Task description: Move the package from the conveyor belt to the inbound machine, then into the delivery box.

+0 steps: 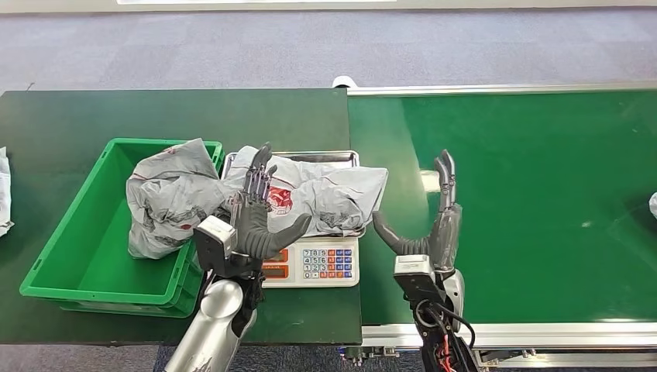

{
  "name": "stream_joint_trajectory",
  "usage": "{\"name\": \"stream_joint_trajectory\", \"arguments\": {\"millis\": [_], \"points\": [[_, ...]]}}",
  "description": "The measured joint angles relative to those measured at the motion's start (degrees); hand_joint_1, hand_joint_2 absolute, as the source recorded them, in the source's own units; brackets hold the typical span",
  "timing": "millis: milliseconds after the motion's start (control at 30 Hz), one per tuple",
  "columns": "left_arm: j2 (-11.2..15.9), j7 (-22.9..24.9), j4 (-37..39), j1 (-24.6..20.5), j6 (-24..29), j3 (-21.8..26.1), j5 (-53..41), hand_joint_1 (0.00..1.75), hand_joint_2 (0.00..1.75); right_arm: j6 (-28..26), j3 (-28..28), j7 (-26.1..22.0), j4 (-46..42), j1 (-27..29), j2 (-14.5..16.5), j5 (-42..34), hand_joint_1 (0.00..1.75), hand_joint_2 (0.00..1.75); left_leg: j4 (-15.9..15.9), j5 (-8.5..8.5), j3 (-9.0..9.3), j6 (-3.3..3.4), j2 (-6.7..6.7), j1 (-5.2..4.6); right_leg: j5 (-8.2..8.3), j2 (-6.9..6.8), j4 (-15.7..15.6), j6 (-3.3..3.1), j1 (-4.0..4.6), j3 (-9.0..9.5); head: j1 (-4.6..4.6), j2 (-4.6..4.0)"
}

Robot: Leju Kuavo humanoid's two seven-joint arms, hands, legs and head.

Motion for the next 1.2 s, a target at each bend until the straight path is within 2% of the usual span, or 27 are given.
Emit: {"name": "stream_joint_trajectory", "arguments": {"millis": [133, 233, 300, 433, 533, 600, 700, 833, 933, 1033, 1067, 1167, 1200], "points": [[0.07, -0.01, 1.13, -0.12, 1.47, 0.02, -1.22, 0.0, 1.75, 4.21, -0.29, 0.0, -0.11, 0.23, -0.51, -7.08, 0.0, 1.75, 0.0, 0.01, 0.01, 0.0, -0.01, 0.0, 0.0, 0.0, 0.0, 0.0, 0.0, 0.0, 0.0, 0.0], [0.6, 0.55, 3.25, -0.98, 6.53, 0.07, -6.53, 0.0, 1.75, 6.97, -1.01, 0.0, -0.06, 0.71, -0.86, -9.55, 0.0, 1.75, 0.0, 0.0, 0.0, 0.0, -0.03, 0.0, 0.0, 0.0, 0.0, 0.0, 0.0, 0.0, 0.01, 0.0], [1.35, 1.18, 5.56, -2.21, 10.31, 0.13, -11.4, 0.0, 1.75, 8.06, -1.43, 0.0, 0.03, 1.04, -1.09, -10.5, 0.0, 1.75, 0.0, 0.0, -0.01, -0.01, -0.03, 0.0, 0.0, 0.0, 0.0, 0.0, 0.0, 0.0, 0.01, 0.0], [2.49, 2.04, 8.73, -3.74, 12.39, 0.32, -14.98, 0.0, 1.75, 8.46, -1.8, 0.0, 0.15, 1.46, -1.49, -10.82, 0.0, 1.75, 0.0, 0.0, -0.01, -0.01, 0.0, 0.0, 0.0, 0.0, 0.0, 0.0, 0.01, -0.02, -0.01, 0.0], [3.18, 5.56, 11.27, -5.48, 14.67, -0.02, -24.02, 0.0, 1.75, 8.83, -1.86, 0.0, 0.5, 1.44, -1.72, -10.58, 0.0, 1.75, 0.0, 0.0, -0.01, 0.0, -0.03, 0.0, 0.0, 0.0, 0.0, 0.0, 0.0, -0.01, 0.0, 0.0], [3.9, 8.58, 14.71, -8.19, 13.98, -0.75, -32.51, 0.0, 1.75, 10.28, -1.87, 0.0, 1.54, 1.05, -1.85, -10.55, 0.0, 1.75, 0.0, 0.02, -0.01, 0.0, -0.04, 0.0, 0.0, -0.01, 0.0, 0.0, 0.0, 0.01, 0.0, 0.0], [4.81, 11.46, 20.68, -13.11, 9.88, -1.61, -40.4, 0.0, 1.75, 12.56, -1.85, 0.0, 3.96, 0.2, -2.04, -10.18, 0.0, 1.75, 0.0, 0.06, 0.01, 0.0, -0.01, 0.0, 0.03, 0.0, 0.0, -0.01, 0.0, 0.03, 0.0, 0.0], [5.49, 13.31, 25.99, -17.6, 6.38, -2.44, -43.79, 0.0, 1.75, 13.65, -1.73, 0.0, 6.77, -0.62, -2.2, -10.06, 0.0, 1.75, 0.0, 0.08, 0.01, -0.01, -0.02, 0.0, 0.03, 0.0, 0.01, -0.01, 0.01, 0.02, 0.0, 0.0], [5.73, 14.5, 27.8, -19.11, 5.45, -3.12, -45.6, 0.0, 1.75, 13.92, -1.7, 0.0, 8.05, -0.87, -2.27, -9.96, 0.0, 1.75, 0.0, 0.07, -0.01, -0.01, -0.03, 0.0, 0.02, 0.0, 0.02, -0.01, 0.01, 0.0, -0.01, 0.0], [5.68, 15.31, 28.95, -19.96, 2.0, -4.12, -47.01, 0.01, 1.75, 14.21, -1.72, 0.0, 9.04, -1.22, -2.45, -9.73, 0.0, 1.75, 0.0, 0.06, -0.03, -0.01, -0.03, 0.0, 0.01, 0.0, 0.02, -0.01, 0.0, -0.03, 0.0, 0.0], [5.61, 15.37, 29.27, -20.15, 1.07, -4.45, -47.22, 0.32, 1.75, 14.29, -1.73, 0.0, 9.31, -1.33, -2.53, -9.73, 0.0, 1.75, 0.0, 0.06, -0.03, -0.01, -0.03, 0.0, 0.01, 0.0, 0.02, -0.01, 0.0, -0.03, 0.01, 0.0], [5.27, 15.35, 30.03, -20.56, -0.44, -5.25, -47.37, 1.54, 1.75, 14.41, -1.75, 0.0, 9.94, -1.53, -2.76, -9.76, 0.0, 1.75, 0.0, 0.06, -0.04, -0.01, -0.03, 0.0, 0.01, 0.0, 0.01, 0.0, 0.0, -0.02, 0.0, 0.0], [5.14, 15.32, 30.23, -20.62, -0.73, -5.46, -47.4, 1.66, 1.75, 14.45, -1.75, 0.0, 10.11, -1.56, -2.84, -9.77, 0.0, 1.75, 0.0, 0.06, -0.03, -0.01, -0.03, 0.0, 0.01, 0.0, 0.01, 0.0, 0.0, -0.02, 0.0, 0.0]]}}
